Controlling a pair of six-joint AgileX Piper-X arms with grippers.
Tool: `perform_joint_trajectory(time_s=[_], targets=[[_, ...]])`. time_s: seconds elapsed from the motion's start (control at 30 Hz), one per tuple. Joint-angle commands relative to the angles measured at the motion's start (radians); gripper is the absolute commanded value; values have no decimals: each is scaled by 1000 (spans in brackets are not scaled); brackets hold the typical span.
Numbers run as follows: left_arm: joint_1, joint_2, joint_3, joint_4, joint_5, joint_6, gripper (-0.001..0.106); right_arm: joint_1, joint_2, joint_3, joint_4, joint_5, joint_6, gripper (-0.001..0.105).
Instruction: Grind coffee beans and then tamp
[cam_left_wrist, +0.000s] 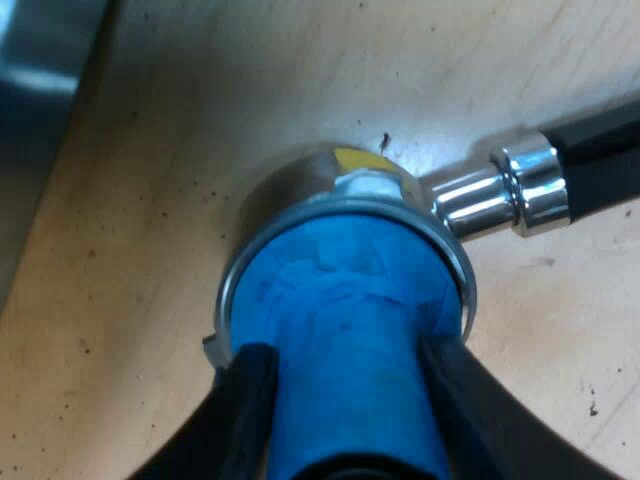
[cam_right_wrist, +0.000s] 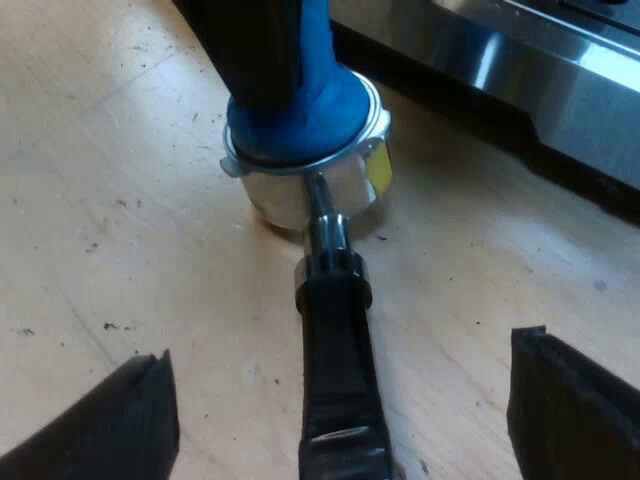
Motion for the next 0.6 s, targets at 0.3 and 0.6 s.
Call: perform_joint_trajectory(time_s=[0.3, 0.6], targets=[[-3, 9, -2, -22, 21, -2, 0, 0, 2, -2, -7, 5, 2, 70], [-3, 33, -2, -22, 51, -8, 0, 0, 2, -2, -7, 5, 2, 70]])
